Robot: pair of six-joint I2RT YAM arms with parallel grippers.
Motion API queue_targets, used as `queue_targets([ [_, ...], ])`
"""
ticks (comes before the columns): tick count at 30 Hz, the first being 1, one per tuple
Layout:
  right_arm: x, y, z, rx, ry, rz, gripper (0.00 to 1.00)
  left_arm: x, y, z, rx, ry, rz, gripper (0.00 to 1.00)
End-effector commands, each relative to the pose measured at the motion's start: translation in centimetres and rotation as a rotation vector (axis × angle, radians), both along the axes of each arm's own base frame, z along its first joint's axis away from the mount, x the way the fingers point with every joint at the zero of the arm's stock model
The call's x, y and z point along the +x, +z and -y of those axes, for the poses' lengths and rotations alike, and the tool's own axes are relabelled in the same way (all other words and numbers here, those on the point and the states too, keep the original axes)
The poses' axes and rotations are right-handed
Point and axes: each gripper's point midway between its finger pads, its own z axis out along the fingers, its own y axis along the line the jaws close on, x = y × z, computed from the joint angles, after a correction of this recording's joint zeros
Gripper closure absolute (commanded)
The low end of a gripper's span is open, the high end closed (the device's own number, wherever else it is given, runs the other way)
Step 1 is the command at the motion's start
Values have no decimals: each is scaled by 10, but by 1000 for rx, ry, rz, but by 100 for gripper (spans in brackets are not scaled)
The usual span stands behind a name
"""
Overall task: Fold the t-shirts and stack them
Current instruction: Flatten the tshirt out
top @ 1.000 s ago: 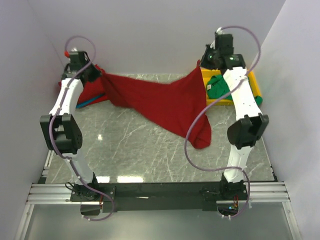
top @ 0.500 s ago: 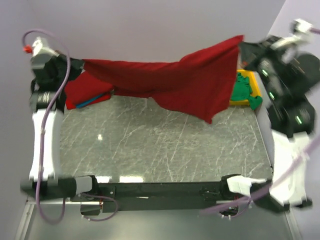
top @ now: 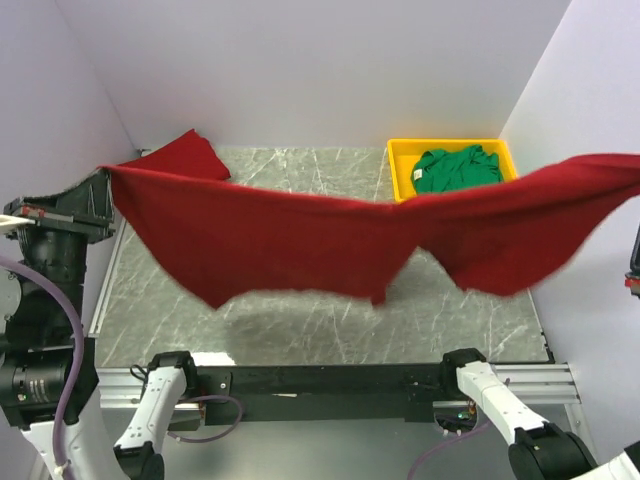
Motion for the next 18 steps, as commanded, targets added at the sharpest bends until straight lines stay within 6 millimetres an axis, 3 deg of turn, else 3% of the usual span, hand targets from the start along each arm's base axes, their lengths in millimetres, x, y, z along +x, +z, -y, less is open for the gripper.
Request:
queue_targets([
  [1,34,-13,-4,-6,-6,-84,100,12,-28,-7,15,35,-112,100],
  [4,70,-29,-11,-28,-7,-148,100,29,-40,-2,19,-3,-146,100],
  [6,98,-36,-18,-48,1,-179,100,52,-57,1,20,-37,-197,100],
  [8,139,-53,-26,-75,4,-247,100,72,-72,7,25,-86,-231,100],
  [12,202,-84,-39,-115,15,-361,100,114,-104,7,38,-121,-323,100],
  [14,231,-101,-44,-132,16,-413,100,125,-114,5,39,-115,-348,100],
  [18,268,-120,-51,-152,18,-475,100,149,-132,1,42,-113,-400,100],
])
